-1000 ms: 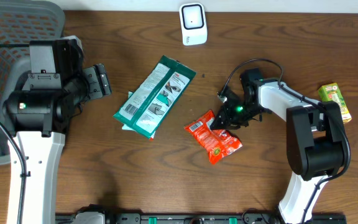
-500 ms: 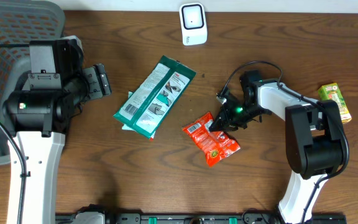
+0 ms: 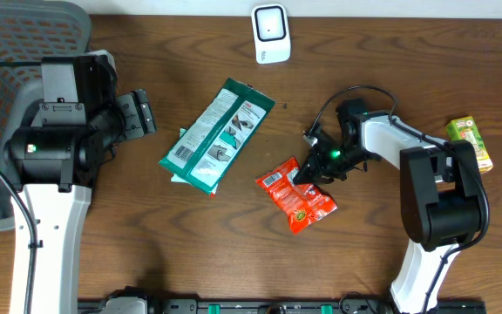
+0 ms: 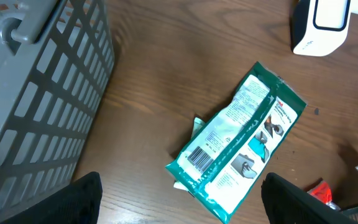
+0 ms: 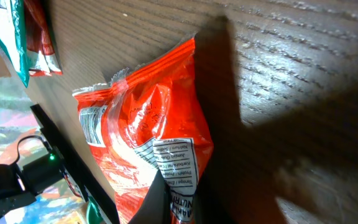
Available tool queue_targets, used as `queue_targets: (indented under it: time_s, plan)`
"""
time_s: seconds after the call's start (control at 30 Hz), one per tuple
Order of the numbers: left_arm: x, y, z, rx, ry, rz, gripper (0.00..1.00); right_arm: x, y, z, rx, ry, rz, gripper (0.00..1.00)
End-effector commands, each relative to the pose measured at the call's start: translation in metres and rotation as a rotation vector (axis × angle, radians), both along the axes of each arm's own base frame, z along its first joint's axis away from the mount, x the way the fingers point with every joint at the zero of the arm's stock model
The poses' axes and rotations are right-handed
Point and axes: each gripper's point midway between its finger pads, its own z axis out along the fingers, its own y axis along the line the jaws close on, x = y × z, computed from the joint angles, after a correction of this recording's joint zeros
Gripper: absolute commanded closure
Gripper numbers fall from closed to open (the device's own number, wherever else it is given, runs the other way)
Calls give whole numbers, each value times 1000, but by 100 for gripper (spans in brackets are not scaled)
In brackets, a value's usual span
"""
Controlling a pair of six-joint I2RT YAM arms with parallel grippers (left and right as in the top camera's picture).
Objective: Scan the item barcode
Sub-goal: 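Grasp the red snack bag by its edge with the right gripper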
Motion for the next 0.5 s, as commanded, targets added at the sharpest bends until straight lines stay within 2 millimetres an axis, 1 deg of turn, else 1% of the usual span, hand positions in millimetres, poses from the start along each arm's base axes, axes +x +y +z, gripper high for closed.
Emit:
queue_targets:
  time_s: [0.0,0.47]
  plan:
    - [1,1,6,1,-14,12,17,-15,-22,-35,-159,38,29,99]
    - [1,1,6,1,-14,12,17,-12,-20,-36,-156,24,31,99]
